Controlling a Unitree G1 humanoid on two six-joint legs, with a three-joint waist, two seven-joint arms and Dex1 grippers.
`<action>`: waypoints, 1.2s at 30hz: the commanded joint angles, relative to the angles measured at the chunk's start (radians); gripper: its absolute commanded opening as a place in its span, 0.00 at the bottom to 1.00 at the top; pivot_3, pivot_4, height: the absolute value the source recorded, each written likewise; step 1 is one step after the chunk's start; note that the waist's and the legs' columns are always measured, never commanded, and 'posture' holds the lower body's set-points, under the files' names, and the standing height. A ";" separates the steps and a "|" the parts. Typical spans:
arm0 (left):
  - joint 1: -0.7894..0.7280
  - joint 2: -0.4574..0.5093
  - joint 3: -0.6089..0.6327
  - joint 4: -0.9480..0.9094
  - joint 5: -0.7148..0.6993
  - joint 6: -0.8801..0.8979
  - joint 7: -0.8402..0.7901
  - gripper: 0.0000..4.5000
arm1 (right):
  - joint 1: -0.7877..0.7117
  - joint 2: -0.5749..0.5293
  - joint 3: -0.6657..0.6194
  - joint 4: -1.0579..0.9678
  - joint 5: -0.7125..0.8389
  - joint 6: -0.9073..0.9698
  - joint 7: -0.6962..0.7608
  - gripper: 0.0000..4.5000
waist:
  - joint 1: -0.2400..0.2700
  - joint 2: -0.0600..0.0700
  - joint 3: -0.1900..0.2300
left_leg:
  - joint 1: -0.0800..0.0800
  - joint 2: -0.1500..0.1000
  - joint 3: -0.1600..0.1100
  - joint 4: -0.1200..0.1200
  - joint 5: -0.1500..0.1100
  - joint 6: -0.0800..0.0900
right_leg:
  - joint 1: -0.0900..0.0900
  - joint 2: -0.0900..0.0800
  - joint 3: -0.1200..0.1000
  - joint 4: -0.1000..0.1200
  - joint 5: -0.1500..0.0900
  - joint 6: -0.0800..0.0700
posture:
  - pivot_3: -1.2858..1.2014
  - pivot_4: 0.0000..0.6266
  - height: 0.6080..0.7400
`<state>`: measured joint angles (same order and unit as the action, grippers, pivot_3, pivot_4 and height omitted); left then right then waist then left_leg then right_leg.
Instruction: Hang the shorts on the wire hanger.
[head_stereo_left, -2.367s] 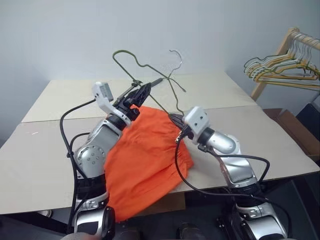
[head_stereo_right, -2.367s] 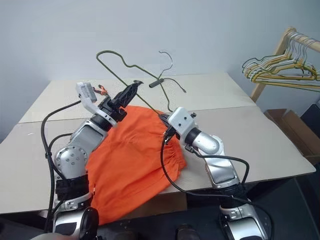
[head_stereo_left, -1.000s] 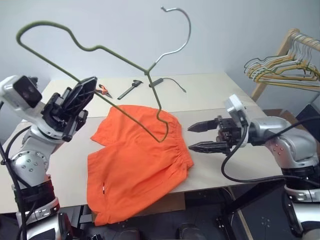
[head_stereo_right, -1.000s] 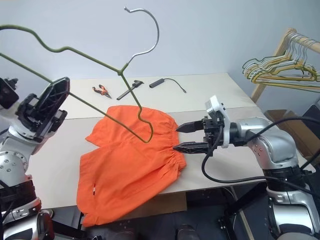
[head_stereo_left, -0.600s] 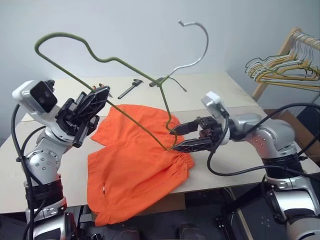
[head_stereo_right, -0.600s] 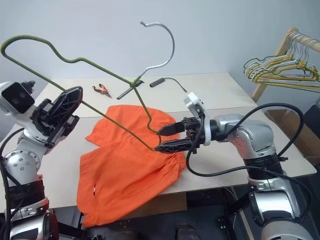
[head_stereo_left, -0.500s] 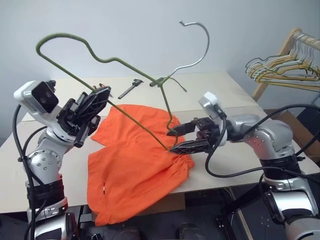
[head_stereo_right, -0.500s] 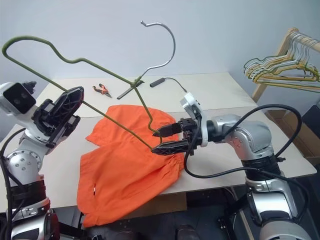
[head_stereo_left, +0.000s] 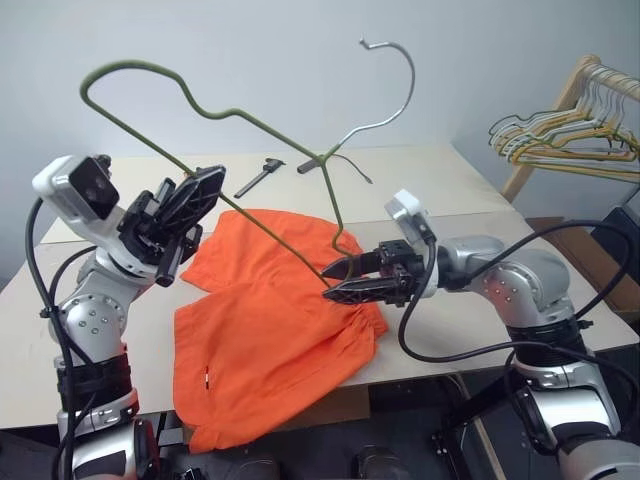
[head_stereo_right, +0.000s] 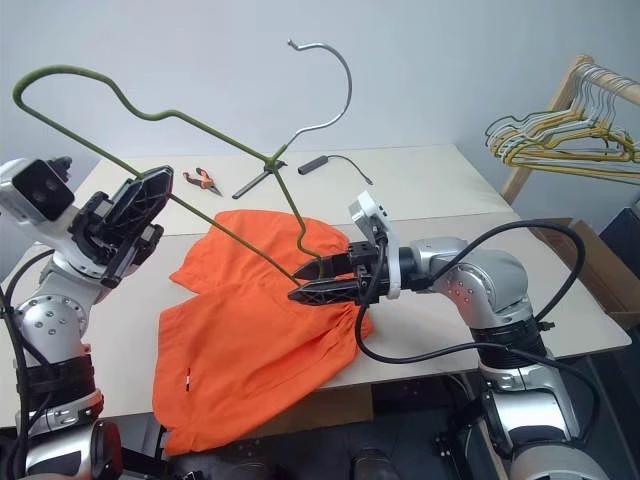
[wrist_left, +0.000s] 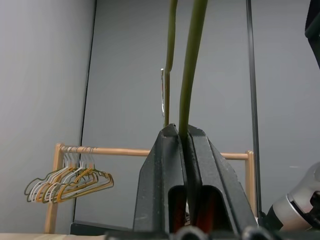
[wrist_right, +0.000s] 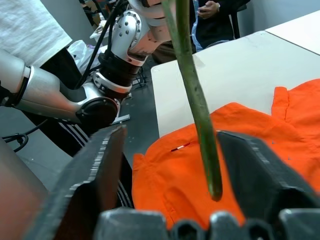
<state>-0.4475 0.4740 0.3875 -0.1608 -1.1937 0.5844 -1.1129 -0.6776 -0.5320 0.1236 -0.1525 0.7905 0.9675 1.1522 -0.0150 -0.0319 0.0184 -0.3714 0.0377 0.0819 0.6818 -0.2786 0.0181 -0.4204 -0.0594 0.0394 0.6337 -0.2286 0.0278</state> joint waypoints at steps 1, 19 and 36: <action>-0.014 -0.004 -0.007 -0.016 0.008 -0.019 0.003 0.00 | -0.001 0.003 -0.009 -0.030 0.013 -0.005 -0.006 0.45 | 0.000 0.000 0.000 | 0.000 0.000 0.000 0.000 0.000 0.000 | 0.000 0.000 0.000 0.000 0.000 0.000 | 0.52 0.00 1.00; 0.012 0.007 -0.053 0.029 0.101 -0.007 0.039 0.30 | 0.003 0.017 -0.018 -0.036 0.017 -0.013 -0.054 0.00 | -0.001 0.000 0.000 | 0.000 0.000 0.000 0.000 0.000 0.000 | 0.000 0.000 0.000 -0.001 0.000 0.000 | 0.52 0.00 1.00; 0.255 0.299 -0.335 -0.048 0.703 -0.315 -0.091 1.00 | 0.239 -0.389 -0.117 0.141 0.003 0.174 0.005 0.00 | 0.005 0.001 0.000 | -0.003 0.000 0.003 -0.001 -0.002 0.003 | -0.001 -0.002 -0.001 -0.006 0.000 0.000 | 0.51 0.00 1.00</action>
<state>-0.1909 0.7614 0.0737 -0.1625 -0.5216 0.3081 -1.1829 -0.4499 -0.8967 0.0037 -0.0166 0.8131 1.1573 1.1187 -0.0104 -0.0313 0.0189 -0.3745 0.0377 0.0854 0.6803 -0.2809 0.0216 -0.4217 -0.0615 0.0390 0.6274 -0.2286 0.0280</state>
